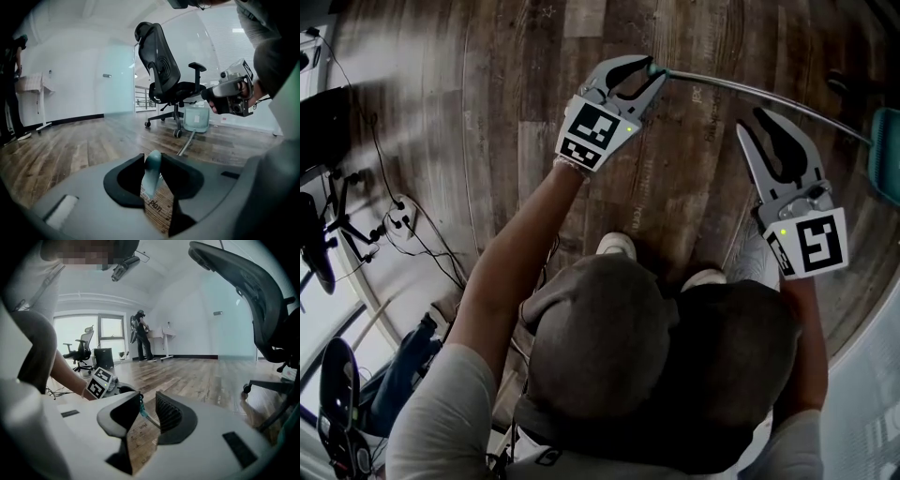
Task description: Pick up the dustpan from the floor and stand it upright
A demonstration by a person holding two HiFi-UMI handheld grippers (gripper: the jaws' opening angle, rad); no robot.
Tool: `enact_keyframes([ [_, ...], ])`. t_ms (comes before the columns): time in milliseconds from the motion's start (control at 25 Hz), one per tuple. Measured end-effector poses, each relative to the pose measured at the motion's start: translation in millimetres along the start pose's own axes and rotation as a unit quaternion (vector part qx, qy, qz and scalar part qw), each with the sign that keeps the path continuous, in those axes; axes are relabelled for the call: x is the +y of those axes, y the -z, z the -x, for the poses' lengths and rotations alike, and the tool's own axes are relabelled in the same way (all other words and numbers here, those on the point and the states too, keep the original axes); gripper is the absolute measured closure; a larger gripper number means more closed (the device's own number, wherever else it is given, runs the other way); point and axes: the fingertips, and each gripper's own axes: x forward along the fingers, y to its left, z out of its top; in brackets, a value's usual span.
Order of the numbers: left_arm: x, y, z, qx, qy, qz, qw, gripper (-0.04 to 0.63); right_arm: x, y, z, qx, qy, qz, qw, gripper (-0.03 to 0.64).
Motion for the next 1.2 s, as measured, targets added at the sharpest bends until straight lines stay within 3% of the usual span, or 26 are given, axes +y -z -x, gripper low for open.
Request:
enact_keyframes([
  [320,-25,-67,65,0.028,-0.004,-0.028,0.9992,0.489,35,-61,45,0.012,0.001,-0.023,1.000,0.522],
  [760,-40,-175,137,0.035,-0.015,-0.047,0.9982,0.485,72,-161,102,0.019,0.001,-0.042,0.999,0.522],
  [1200,-67,-266,185,0.063,0.020,-0.085,0.9942,0.486,96,-259,149,0.025,0.000,-0.057,0.998,0.522],
])
